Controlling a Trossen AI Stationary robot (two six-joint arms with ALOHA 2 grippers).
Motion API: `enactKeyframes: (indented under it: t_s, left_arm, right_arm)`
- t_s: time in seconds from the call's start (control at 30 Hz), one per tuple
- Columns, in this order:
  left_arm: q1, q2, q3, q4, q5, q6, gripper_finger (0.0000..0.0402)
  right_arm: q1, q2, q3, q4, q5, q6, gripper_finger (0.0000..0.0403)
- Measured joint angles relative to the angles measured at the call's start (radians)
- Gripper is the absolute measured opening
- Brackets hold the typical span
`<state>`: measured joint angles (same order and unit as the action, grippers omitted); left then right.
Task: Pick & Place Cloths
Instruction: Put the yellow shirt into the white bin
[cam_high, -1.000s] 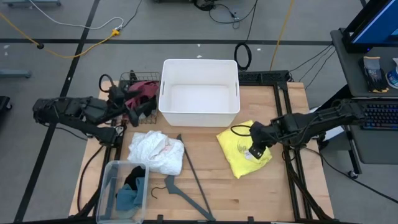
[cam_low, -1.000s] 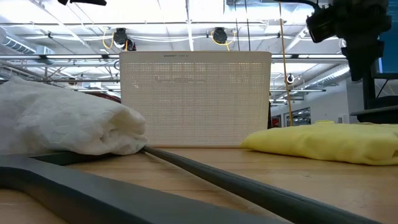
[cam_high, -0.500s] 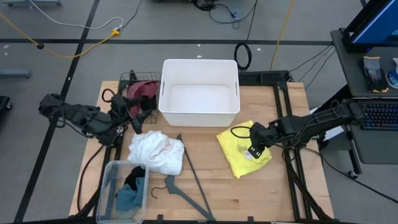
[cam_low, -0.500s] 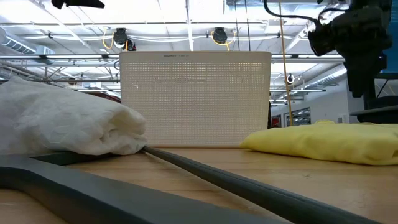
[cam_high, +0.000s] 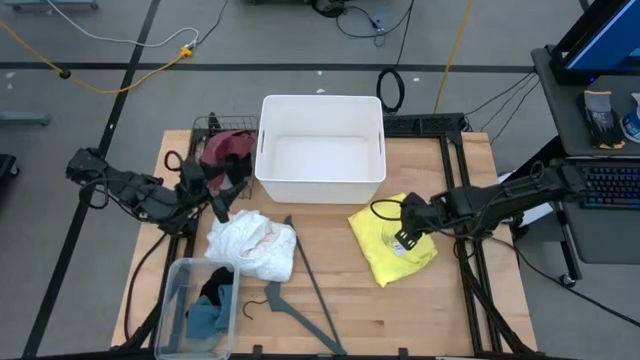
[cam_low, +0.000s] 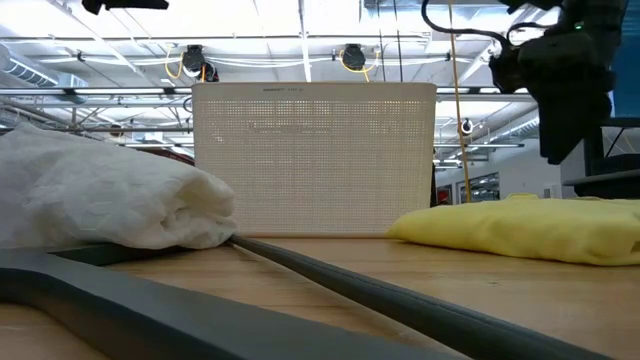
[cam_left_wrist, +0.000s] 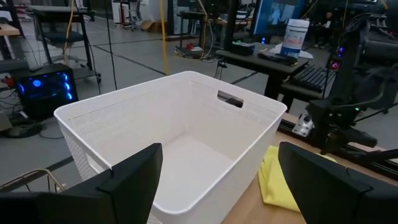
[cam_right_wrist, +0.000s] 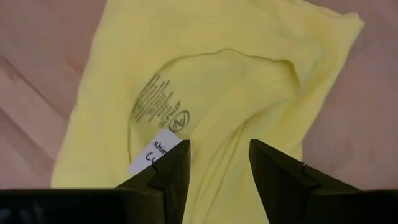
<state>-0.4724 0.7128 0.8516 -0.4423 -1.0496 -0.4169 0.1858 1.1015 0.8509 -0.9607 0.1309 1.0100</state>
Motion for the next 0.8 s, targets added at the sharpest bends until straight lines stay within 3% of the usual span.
enactKeyframes:
  t_s: [0.47, 0.8]
  left_arm:
    - [-0.021, 0.000, 0.000, -0.001, 0.000, 0.022, 0.0326]
    - [-0.021, 0.000, 0.000, -0.001, -0.006, 0.027, 0.0326]
  right_arm:
    - [-0.050, 0.000, 0.000, 0.033, -0.002, 0.087, 0.0280]
    - [-0.104, 0.088, 0.000, 0.036, -0.030, 0.129, 0.0288]
